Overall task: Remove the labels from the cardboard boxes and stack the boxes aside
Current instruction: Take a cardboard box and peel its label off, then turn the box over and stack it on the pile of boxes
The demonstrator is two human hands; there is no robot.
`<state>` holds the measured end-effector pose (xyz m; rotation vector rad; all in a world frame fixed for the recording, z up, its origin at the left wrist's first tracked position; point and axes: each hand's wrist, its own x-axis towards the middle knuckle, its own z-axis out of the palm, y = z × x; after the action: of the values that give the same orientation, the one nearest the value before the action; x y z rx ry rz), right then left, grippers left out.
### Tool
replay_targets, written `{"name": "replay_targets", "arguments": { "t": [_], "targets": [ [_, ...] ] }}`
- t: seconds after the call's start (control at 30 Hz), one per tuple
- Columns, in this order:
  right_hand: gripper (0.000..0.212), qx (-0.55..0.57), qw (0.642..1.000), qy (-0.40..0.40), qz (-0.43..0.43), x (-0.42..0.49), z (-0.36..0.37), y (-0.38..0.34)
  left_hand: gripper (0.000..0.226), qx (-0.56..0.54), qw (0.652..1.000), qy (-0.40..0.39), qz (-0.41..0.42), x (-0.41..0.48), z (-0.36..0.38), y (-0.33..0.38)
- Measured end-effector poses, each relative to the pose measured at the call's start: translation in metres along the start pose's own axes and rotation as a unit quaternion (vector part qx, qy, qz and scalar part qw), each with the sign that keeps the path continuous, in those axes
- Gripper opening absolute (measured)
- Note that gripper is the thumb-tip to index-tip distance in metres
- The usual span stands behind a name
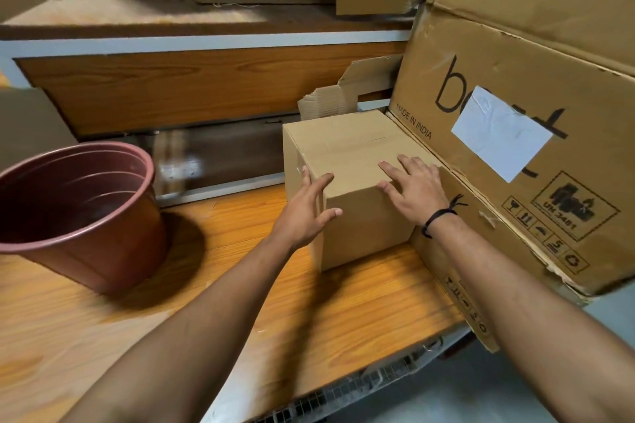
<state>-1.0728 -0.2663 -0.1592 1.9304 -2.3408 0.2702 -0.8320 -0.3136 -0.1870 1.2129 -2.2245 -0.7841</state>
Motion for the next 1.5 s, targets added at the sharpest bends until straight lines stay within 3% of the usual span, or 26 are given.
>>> {"name": "replay_targets", "arguments": {
  "t": [0.1, 0.2, 0.47, 0.7, 0.9, 1.13, 1.33, 1.5],
  "targets": [
    [0.067, 0.020, 0.999, 0.006, 0.029, -0.009, -0.004, -0.005, 0.083, -0.003, 0.999, -0.036, 0.009, -0.012, -0.011, -0.009],
    [0.082, 0.071, 0.995, 0.065, 0.023, -0.014, -0.013, -0.038, 0.087, 0.013, 1.000, 0.006, -0.009, -0.033, -0.031, -0.022],
    [0.080, 0.197, 0.961, 0.051, -0.189, -0.039, -0.007, -0.243, 0.073, 0.037, 0.977, 0.207, -0.035, -0.153, -0.159, -0.081],
    [0.079, 0.220, 0.924, 0.005, -0.313, -0.099, 0.012, -0.429, 0.064, 0.106, 0.916, 0.350, -0.164, -0.317, -0.279, -0.161],
    [0.080, 0.243, 0.903, -0.009, -0.353, -0.169, 0.020, -0.571, 0.055, 0.152, 0.898, 0.372, -0.178, -0.454, -0.360, -0.213],
    [0.080, 0.269, 0.887, -0.086, -0.365, -0.246, 0.023, -0.695, 0.045, 0.253, 0.866, 0.371, -0.221, -0.548, -0.437, -0.281],
    [0.095, 0.258, 0.859, -0.123, -0.425, -0.297, 0.016, -0.777, 0.065, 0.247, 0.817, 0.433, -0.289, -0.615, -0.472, -0.332],
    [0.106, 0.282, 0.862, -0.168, -0.387, -0.327, 0.009, -0.830, 0.082, 0.257, 0.846, 0.366, -0.290, -0.650, -0.476, -0.363]
  ]
}}
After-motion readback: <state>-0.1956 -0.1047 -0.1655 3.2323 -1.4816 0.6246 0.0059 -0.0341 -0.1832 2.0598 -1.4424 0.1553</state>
